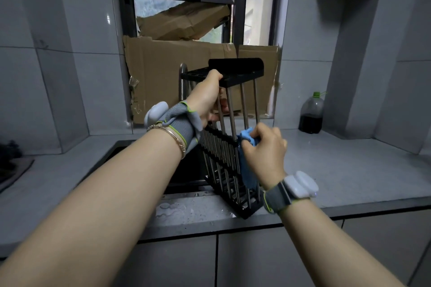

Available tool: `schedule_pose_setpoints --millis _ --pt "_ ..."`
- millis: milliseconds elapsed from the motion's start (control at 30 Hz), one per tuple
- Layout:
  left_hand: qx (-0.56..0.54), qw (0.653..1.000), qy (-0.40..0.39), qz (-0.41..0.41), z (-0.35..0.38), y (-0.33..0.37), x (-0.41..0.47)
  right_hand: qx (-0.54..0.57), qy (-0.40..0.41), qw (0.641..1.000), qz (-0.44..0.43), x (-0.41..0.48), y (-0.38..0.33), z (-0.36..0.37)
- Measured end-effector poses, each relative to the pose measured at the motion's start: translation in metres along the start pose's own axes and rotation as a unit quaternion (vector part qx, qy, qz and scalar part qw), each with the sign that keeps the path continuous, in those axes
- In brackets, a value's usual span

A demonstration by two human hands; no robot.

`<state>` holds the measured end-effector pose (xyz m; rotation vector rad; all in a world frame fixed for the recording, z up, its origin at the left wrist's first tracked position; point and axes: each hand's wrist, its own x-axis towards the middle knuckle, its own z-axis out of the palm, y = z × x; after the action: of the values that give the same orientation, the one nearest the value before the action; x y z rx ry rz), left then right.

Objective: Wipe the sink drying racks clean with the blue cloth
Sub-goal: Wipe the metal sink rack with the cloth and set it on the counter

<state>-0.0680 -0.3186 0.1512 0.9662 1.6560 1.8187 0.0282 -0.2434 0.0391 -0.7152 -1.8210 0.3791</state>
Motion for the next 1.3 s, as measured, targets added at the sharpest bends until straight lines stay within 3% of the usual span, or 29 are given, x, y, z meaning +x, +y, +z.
schedule_pose_setpoints --millis 67,200,333,567,900,1133,1300 --pt "0.005 1.000 0.005 -0.006 -0.001 -0.001 -0.001 0.034 -0.018 0.999 0.009 0.011 -0.006 0.000" --pt "0.006 1.000 -0.006 0.008 0.000 -0.003 -0.002 0.127 0.041 0.991 -0.020 0.040 -0.040 -0.010" --pt "0.021 0.999 -0.015 0.019 0.000 -0.003 0.000 0.118 0.076 0.988 -0.063 0.064 -0.062 -0.020" --pt "-0.001 1.000 -0.012 0.006 -0.003 -0.001 0.001 0.052 -0.053 0.997 -0.017 0.005 0.007 -0.003" --pt "-0.038 0.998 0.038 0.011 -0.012 -0.010 0.005 0.071 0.023 0.994 -0.084 -0.050 0.025 0.007" --pt "-0.010 1.000 -0.003 0.021 0.000 -0.009 0.000 0.235 0.056 0.969 -0.060 0.003 -0.052 -0.010" --pt "0.032 0.998 -0.021 0.041 0.004 -0.007 -0.001 0.199 0.100 0.974 -0.044 0.025 -0.063 0.000"
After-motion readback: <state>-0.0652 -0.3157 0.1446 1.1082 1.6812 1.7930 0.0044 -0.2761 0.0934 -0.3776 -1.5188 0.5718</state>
